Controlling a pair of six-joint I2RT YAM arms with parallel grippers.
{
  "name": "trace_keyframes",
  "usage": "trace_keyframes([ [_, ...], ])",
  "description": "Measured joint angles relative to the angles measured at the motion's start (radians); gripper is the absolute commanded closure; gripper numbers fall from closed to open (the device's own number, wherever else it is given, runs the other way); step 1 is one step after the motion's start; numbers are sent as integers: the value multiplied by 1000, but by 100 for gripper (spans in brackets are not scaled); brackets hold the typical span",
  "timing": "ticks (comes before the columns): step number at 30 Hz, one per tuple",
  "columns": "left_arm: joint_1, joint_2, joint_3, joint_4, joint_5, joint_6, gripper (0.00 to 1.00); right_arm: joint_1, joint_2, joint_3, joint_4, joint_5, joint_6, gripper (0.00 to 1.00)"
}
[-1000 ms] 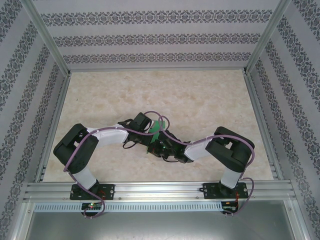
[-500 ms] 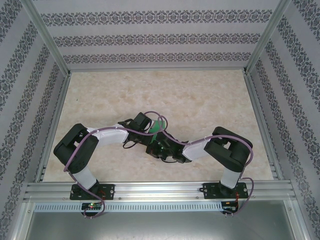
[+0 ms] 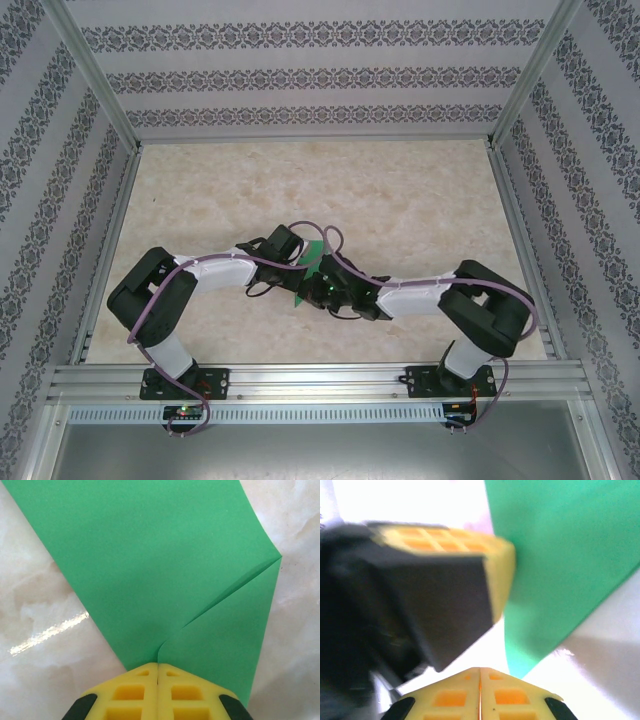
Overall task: Fold a paper plane with a square sheet of paper (pick it up from the middle)
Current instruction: Third fold the triangle at the center of the table.
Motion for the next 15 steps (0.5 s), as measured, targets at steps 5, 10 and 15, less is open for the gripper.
trace_keyframes([
  [5,0,2,4,-3,0,3,100,-100,-6,12,-33,-5,-53,93],
  [10,0,3,8,-9,0,3,100,-159,46,42,-39,-17,-89,93],
  [15,0,3,10,-12,2,3,100,-189,97,71,-37,-59,-114,93],
])
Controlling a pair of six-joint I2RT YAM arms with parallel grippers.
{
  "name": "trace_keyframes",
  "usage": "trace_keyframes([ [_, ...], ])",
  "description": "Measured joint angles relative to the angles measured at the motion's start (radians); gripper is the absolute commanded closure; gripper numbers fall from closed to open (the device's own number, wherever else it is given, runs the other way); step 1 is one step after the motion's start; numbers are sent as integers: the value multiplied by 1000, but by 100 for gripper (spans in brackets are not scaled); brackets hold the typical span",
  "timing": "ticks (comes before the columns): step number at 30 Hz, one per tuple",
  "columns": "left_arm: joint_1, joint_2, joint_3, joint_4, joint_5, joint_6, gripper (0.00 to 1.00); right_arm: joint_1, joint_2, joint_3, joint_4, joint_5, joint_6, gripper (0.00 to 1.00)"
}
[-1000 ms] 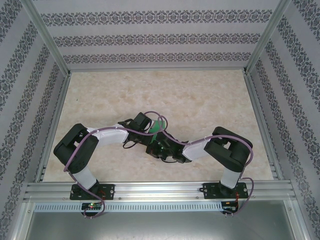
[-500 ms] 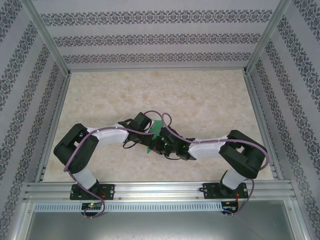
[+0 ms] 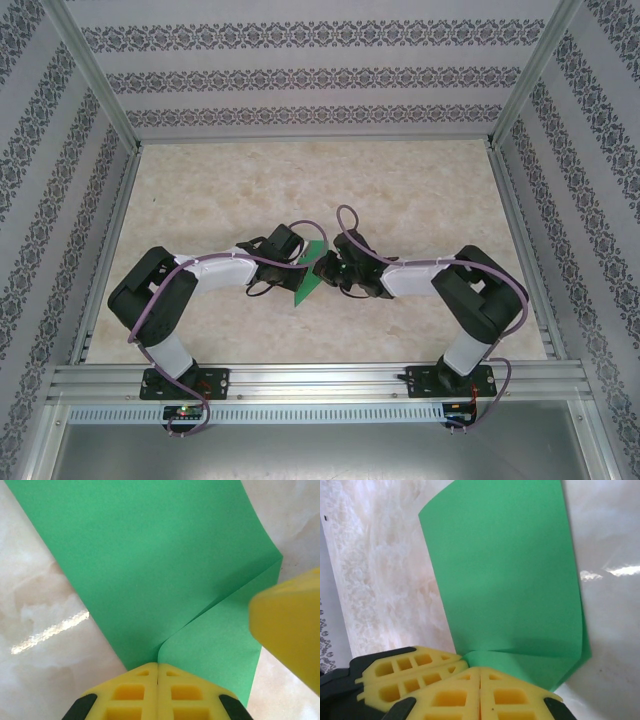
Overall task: Fold a paper plane with a square sheet of paper (pick it up from the middle)
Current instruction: Third fold the triangle at the center of the table.
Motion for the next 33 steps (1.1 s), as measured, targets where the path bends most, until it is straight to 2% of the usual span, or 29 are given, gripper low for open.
trace_keyframes([
  [10,0,2,7,-14,0,0,96,0,111,64,-24,-54,-34,93],
  [19,8,-87,11,-100,-12,-14,66,1,117,92,-61,-51,-51,94],
  [22,29,-158,18,-135,-34,-29,67,1,117,98,-75,-51,-58,94],
  [25,48,-218,29,-153,-40,-48,75,2,117,104,-86,-48,-58,94],
  [28,54,-255,33,-153,10,-70,84,2,117,108,-93,-48,-58,94],
  [33,57,-222,32,-121,132,-129,94,2,117,108,-96,-48,-58,94],
])
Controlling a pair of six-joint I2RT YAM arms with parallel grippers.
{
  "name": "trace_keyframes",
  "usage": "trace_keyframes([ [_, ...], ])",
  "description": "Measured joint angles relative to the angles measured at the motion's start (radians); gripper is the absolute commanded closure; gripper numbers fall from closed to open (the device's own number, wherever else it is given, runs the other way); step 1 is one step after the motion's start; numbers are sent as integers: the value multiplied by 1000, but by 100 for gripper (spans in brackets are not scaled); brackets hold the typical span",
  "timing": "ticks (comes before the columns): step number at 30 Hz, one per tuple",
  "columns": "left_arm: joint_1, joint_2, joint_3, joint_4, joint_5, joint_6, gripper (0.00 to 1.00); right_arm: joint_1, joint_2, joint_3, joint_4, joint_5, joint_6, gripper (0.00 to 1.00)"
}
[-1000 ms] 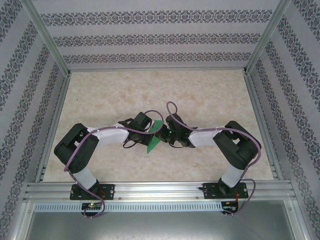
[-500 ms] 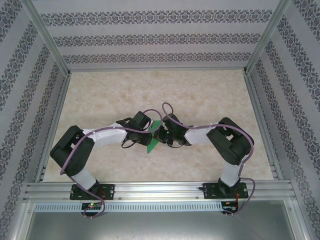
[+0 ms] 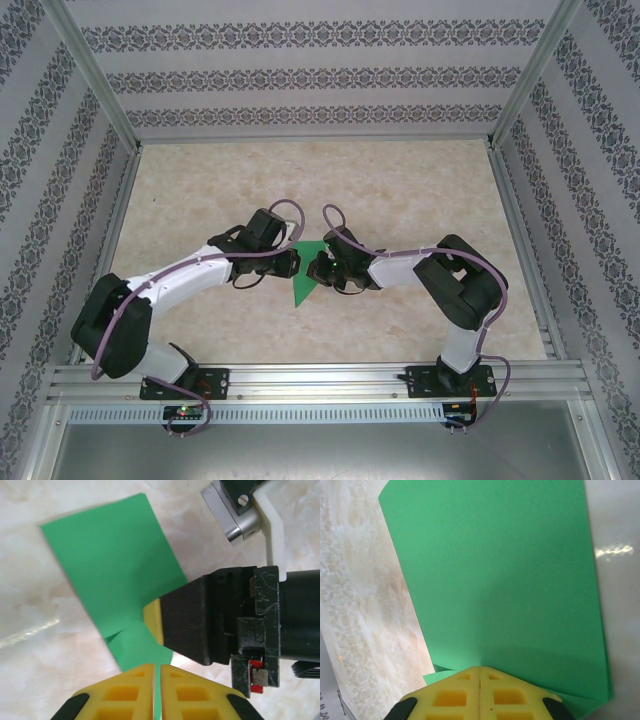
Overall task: Fold a paper plane with a square sheet of paper (pick it up from the middle)
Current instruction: Third fold the triangle at the center of the table.
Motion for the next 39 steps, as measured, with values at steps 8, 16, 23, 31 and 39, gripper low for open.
trace_keyframes([
  [8,27,154,-28,88,88,-90,97,0,0,0,4,0,0,93],
  [16,61,256,-37,150,134,-123,100,0,-1,0,7,0,0,92],
  [23,66,260,-37,159,134,-124,100,-6,-90,-23,-7,11,-1,89],
  [31,66,260,-37,158,134,-107,100,-40,-157,-25,-14,25,-27,92],
  [39,66,261,-35,155,134,-85,100,-40,-51,-34,9,7,-26,93],
])
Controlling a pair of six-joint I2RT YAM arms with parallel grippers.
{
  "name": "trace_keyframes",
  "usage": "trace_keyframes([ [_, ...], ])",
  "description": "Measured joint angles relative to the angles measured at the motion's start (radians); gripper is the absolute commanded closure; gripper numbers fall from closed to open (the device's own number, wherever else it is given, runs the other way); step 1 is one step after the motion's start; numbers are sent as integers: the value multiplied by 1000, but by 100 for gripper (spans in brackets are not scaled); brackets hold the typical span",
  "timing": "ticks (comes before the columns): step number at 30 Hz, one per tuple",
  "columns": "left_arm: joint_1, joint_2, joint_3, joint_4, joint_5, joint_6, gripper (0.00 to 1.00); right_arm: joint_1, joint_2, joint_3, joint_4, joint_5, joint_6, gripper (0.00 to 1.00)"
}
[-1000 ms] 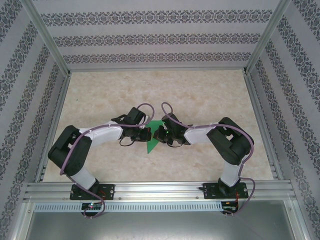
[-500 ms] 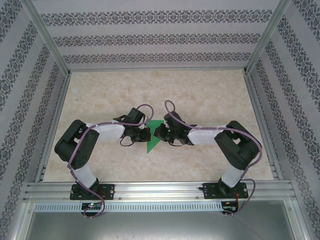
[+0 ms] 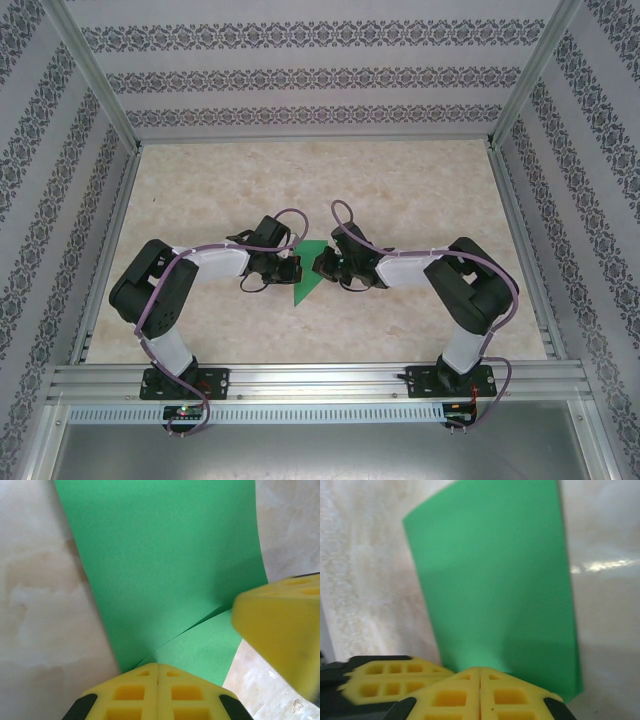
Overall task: Fold a paper plane with a square sheet of paper (pick it up from the middle)
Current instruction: Third fold the triangle at the center of the table.
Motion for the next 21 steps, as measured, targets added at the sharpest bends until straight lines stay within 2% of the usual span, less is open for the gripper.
trace_keyframes([
  [6,0,3,3,-3,0,17,100,-2,18,-35,60,-6,4,93],
  [15,0,3,3,-3,0,32,100,-31,-22,-37,52,-8,-4,93],
  [21,0,3,7,-11,-1,37,100,-55,29,-54,116,-31,0,93],
])
